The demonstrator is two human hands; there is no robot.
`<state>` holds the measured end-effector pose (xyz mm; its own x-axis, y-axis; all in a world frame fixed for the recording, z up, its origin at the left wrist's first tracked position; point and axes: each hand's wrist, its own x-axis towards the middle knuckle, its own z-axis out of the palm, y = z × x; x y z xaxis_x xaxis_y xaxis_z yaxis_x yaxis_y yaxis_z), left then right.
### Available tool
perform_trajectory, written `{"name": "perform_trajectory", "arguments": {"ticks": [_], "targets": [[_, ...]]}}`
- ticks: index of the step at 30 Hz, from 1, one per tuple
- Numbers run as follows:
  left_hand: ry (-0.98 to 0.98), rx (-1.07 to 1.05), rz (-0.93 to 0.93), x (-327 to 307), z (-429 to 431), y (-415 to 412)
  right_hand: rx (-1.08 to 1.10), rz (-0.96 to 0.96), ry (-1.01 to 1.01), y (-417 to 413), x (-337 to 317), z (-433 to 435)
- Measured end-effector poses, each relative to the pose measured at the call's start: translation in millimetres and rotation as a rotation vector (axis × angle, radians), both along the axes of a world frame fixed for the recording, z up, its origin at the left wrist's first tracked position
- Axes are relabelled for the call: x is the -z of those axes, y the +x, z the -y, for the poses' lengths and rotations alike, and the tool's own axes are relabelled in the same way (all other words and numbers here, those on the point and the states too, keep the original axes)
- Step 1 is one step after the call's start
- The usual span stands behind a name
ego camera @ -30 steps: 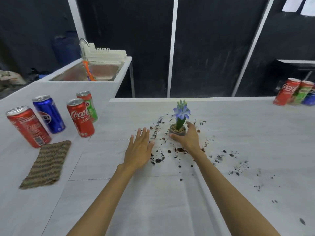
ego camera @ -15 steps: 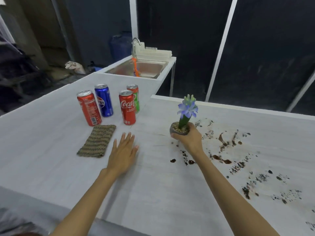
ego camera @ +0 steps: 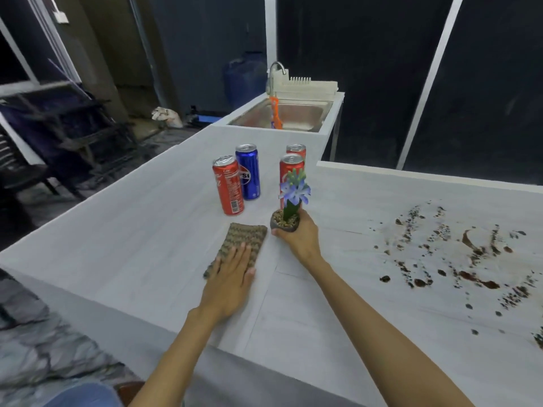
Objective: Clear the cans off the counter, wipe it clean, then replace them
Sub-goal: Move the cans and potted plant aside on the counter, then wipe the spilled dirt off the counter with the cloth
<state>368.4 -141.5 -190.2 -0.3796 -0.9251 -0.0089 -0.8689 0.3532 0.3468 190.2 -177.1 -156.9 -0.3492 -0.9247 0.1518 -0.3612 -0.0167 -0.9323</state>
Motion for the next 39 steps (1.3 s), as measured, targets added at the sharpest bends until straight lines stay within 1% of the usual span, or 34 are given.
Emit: {"name": "perform_trajectory", "arguments": {"ticks": [6, 10, 13, 15, 16, 17, 18, 19, 20, 21, 23, 25, 26, 29, 34, 39], "targets": [[0.11, 0.048, 0.006, -9.7, -14.9, 23.4, 0.008, -0.041, 0.006, 27.1, 12.3, 14.1], [0.055, 0.017, -0.002, -13.7, -4.1, 32.3, 0.017, -0.036, 0.026, 31.1, 13.6, 17.7], [0.045, 0.003, -0.044, -9.9, 1.1, 40.0, -0.011, 0.045, 0.054, 29.0, 10.0, 13.0], [0.033, -0.004, -0.107, -8.4, 3.2, 44.6, 0.096, 0.067, 0.058, 33.9, 8.0, -0.8], [0.021, -0.014, -0.133, -7.6, 4.5, 46.7, 0.169, 0.056, -0.002, 41.2, 8.0, -10.7], [0.008, -0.026, -0.151, -6.8, 5.6, 49.1, 0.212, 0.024, -0.117, 52.4, 8.4, -20.8], [0.0, -0.036, -0.161, -6.2, 6.7, 51.4, 0.201, -0.03, -0.229, 66.4, 9.2, -28.8], [0.001, -0.036, -0.162, -5.4, 7.0, 53.4, 0.143, -0.1, -0.283, 80.7, 9.8, -34.4], [0.007, -0.028, -0.155, -4.5, 6.5, 54.8, 0.054, -0.187, -0.274, 93.9, 9.6, -36.9], [0.011, -0.015, -0.147, -3.2, 5.3, 55.9, -0.046, -0.276, -0.213, 104.7, 11.1, -36.3], [0.009, 0.002, -0.156, -0.1, 2.7, 59.7, -0.22, -0.501, -0.015, 116.2, 18.4, -28.8], [0.007, -0.014, -0.183, 1.1, 0.9, 67.4, -0.305, -0.74, 0.127, 117.4, 26.5, -25.3], [0.003, -0.026, -0.195, 0.9, 0.2, 71.9, -0.316, -0.798, 0.157, 115.4, 30.3, -27.1], [-0.045, -0.01, -0.202, -4.5, -1.6, 76.4, -0.323, -0.86, 0.184, 100.1, 36.7, -41.5], [-0.071, 0.161, -0.106, -8.5, -13.6, 30.4, -0.335, -0.897, 0.219, 37.3, 36.2, -83.8], [-0.054, 0.253, -0.083, -3.7, -28.5, -32.6, -0.312, -0.878, 0.402, -56.2, 20.0, -123.2]]}}
